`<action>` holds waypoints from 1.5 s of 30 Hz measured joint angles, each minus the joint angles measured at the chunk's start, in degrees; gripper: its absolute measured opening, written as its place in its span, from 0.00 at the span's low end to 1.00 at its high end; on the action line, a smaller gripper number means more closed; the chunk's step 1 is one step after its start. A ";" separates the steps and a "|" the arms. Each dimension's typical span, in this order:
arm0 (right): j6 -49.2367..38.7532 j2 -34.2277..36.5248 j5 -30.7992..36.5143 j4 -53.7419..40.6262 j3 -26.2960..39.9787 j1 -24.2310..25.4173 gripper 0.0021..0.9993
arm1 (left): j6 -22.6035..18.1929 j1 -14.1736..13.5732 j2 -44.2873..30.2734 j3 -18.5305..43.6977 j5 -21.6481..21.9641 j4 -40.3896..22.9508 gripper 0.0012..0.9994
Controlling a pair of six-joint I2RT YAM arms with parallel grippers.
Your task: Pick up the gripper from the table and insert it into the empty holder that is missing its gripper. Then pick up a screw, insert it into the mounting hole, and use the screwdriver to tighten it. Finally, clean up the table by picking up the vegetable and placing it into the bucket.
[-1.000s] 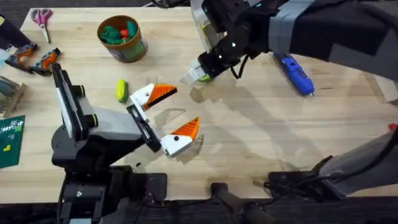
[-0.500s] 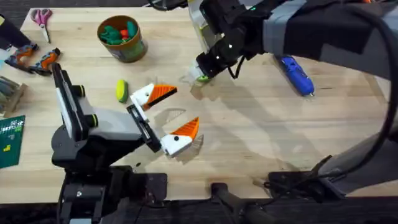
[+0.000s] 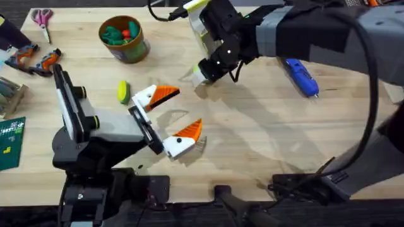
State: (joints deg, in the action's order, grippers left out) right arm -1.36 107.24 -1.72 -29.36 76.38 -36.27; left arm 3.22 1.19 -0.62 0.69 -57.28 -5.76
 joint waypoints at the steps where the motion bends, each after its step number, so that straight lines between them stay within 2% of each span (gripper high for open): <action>1: -0.30 0.00 0.00 0.28 0.00 0.00 0.55 | 0.00 0.00 0.00 0.00 0.00 0.00 0.99; 12: -1.41 0.82 0.00 1.47 0.00 0.00 0.58 | 0.00 0.00 0.00 0.00 0.00 0.00 0.99; 20: -1.71 1.92 0.42 1.57 0.17 0.02 0.56 | 0.00 0.00 0.00 0.00 0.00 0.00 0.99; 24: -1.76 1.92 0.44 1.57 0.17 0.02 0.48 | 0.00 0.00 0.00 0.00 0.00 0.00 0.99; 27: -2.06 1.92 0.44 1.54 0.20 0.02 0.32 | 0.00 0.00 0.00 0.00 0.02 0.00 0.99; 29: -2.10 1.92 0.47 1.50 0.19 0.02 0.28 | 0.00 0.00 0.00 0.00 0.00 0.00 0.99; 45: -4.98 1.92 0.59 1.33 0.19 0.07 0.26 | 0.00 0.00 -0.01 0.00 0.01 0.00 0.99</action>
State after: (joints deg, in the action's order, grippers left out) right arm -6.34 109.16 -1.13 -28.03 76.56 -36.21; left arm 3.22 1.19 -0.63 0.69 -57.26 -5.76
